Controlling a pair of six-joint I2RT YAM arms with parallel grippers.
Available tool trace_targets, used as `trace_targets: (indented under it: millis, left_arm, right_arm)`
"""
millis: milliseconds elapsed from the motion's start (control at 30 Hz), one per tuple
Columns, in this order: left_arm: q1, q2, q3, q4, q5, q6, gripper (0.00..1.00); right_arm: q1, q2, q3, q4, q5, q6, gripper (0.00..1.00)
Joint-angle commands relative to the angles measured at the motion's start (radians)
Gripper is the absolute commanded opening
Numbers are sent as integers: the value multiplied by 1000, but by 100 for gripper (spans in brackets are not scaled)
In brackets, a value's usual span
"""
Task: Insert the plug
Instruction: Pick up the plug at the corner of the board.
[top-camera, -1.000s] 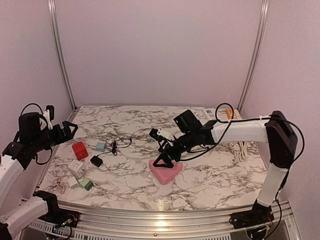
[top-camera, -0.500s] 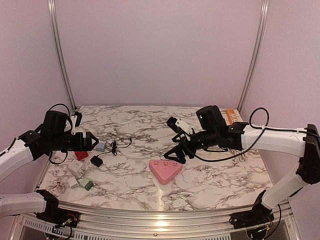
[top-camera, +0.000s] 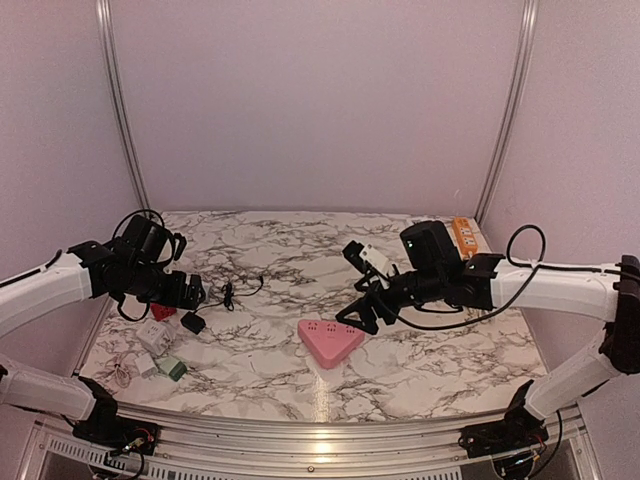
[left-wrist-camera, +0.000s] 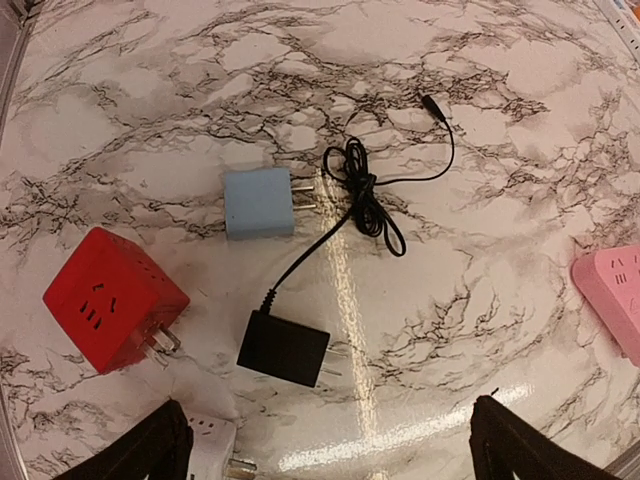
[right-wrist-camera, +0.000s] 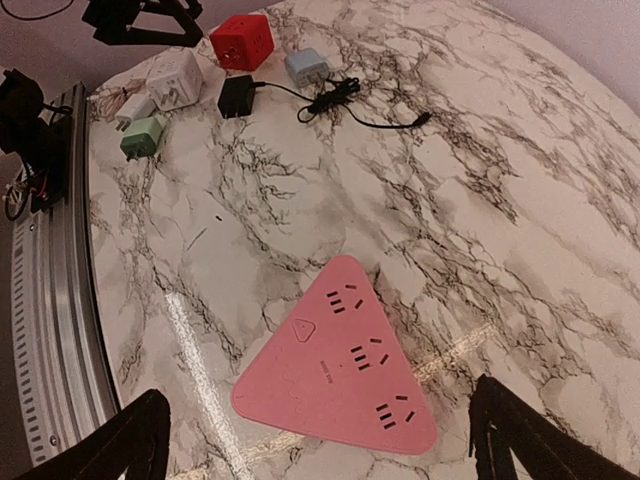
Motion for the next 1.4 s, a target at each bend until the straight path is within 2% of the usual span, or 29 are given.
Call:
trace_targets:
  millis: [0, 267, 567, 667, 900, 1133, 1367]
  left_arm:
    - [-7, 49, 65, -44, -55, 39, 99]
    - [-6, 191, 123, -109, -64, 97, 98]
    - [-5, 371, 221, -158, -53, 142, 84]
    - [-4, 395, 229, -165, -63, 143, 81]
    - [-2, 443, 200, -166, -100, 145, 83]
    - [7, 508, 205, -165, -86, 151, 74]
    - [26, 539, 209, -165, -84, 152, 70]
  right_arm:
    - [2, -31, -8, 37, 5, 28, 99]
    - [2, -64, -55, 66, -28, 58, 99]
    - [2, -100, -101, 99, -37, 65, 98]
    - [2, -115, -117, 101, -34, 66, 99]
    - [2, -128, -136, 118, -41, 64, 99]
    - [2, -119, -142, 129, -45, 66, 98]
    - [3, -121, -147, 127, -37, 65, 98]
